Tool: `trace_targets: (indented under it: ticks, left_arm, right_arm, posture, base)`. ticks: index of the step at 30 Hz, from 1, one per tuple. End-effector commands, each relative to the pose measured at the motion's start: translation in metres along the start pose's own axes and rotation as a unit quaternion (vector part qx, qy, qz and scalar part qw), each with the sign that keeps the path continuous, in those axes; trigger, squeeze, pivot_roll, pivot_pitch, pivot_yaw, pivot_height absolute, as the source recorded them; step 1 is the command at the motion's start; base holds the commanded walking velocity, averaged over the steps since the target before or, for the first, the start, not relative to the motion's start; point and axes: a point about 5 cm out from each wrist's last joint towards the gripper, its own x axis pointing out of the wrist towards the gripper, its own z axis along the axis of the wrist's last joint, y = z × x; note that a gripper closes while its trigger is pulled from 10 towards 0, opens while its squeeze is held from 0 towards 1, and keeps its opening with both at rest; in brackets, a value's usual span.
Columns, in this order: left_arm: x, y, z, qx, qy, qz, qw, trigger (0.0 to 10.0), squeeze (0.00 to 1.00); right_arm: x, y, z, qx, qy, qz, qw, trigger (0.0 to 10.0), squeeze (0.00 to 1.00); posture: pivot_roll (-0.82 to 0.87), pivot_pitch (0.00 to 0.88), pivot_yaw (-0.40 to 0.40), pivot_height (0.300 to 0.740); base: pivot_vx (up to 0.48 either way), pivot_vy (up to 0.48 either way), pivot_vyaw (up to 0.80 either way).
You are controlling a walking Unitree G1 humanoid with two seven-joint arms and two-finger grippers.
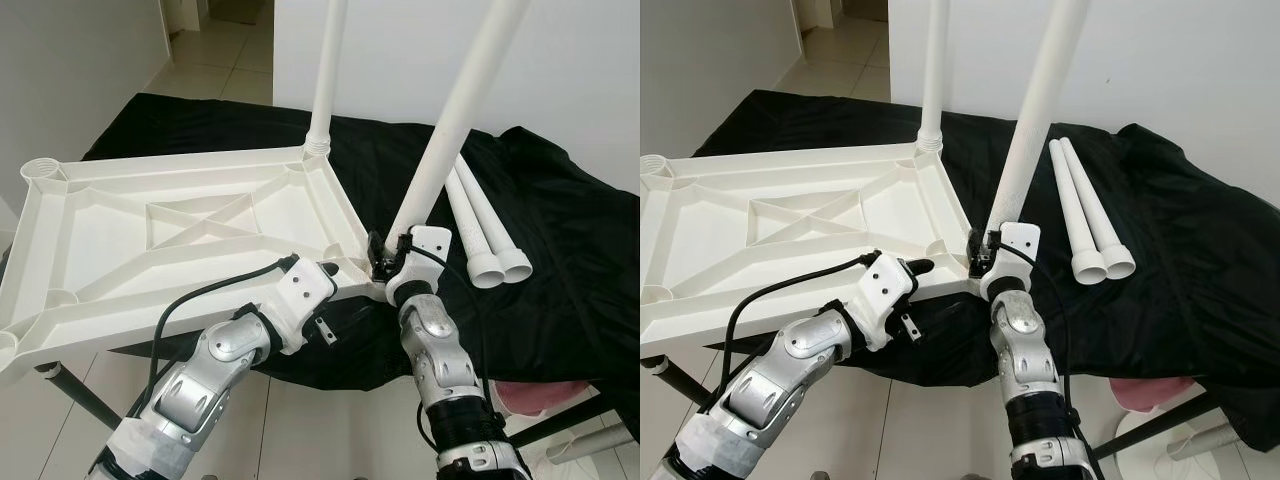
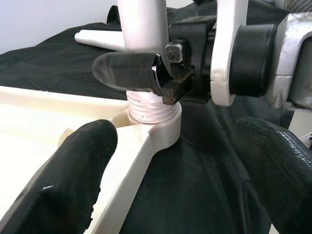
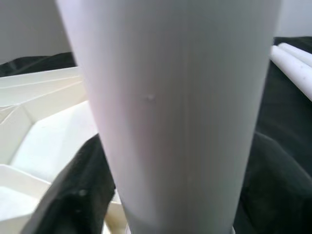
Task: Building children table
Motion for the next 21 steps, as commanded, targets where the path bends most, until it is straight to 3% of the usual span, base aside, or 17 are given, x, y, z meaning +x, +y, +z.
trace_targets:
  ticks: [1, 5, 6, 8, 9, 12, 21]
  left_arm:
    - [0.001, -0.008, 0.001, 0.005, 0.001, -0.033, 0.999, 10.0, 0.0]
    - [0.0, -0.008, 0.001, 0.006, 0.002, -0.035, 0.999, 10.0, 0.0]
    - [-0.001, -0.007, 0.001, 0.006, 0.003, -0.034, 0.999, 10.0, 0.0]
    - [-0.001, -0.006, 0.001, 0.007, 0.003, -0.033, 0.999, 10.0, 0.0]
    - [-0.001, -0.006, 0.001, 0.007, 0.004, -0.033, 0.999, 10.0, 0.0]
    - [0.0, -0.006, 0.001, 0.009, 0.002, -0.034, 0.999, 10.0, 0.0]
    - [0.005, -0.006, 0.002, 0.011, -0.002, -0.036, 0.999, 10.0, 0.0]
  right_arm:
    - [-0.005, -0.005, 0.002, -0.006, -0.009, 0.027, 1.0, 10.0, 1.0]
    - [-0.01, -0.015, 0.002, -0.019, -0.007, 0.065, 0.998, 10.0, 1.0]
    - [-0.011, -0.021, 0.002, -0.028, -0.007, 0.085, 0.996, 10.0, 0.8]
    - [-0.013, -0.024, 0.002, -0.033, -0.007, 0.098, 0.995, 10.0, 0.8]
    - [-0.014, -0.026, 0.002, -0.036, -0.008, 0.119, 0.992, 10.0, 0.0]
    - [-0.015, -0.033, 0.003, -0.062, -0.004, 0.184, 0.981, 10.0, 0.0]
    - [-0.001, -0.041, -0.002, -0.088, 0.025, 0.244, 0.965, 10.0, 0.0]
  posture:
    - [0.03, 0.0, -0.084, 0.74]
    - [0.03, 0.0, -0.084, 0.74]
    - [0.03, 0.0, -0.083, 0.74]
    - [0.03, 0.0, -0.083, 0.74]
    - [0.03, 0.0, -0.08, 0.74]
    - [0.03, 0.0, -0.081, 0.74]
    - [0.02, 0.0, -0.08, 0.74]
  base:
    - [0.0, 0.0, 0.0]
    - [0.0, 0.0, 0.0]
    - [0.0, 0.0, 0.0]
    - [0.0, 0.0, 0.0]
    - [0.0, 0.0, 0.0]
    - [0.0, 0.0, 0.0]
    - [0.0, 0.0, 0.0]
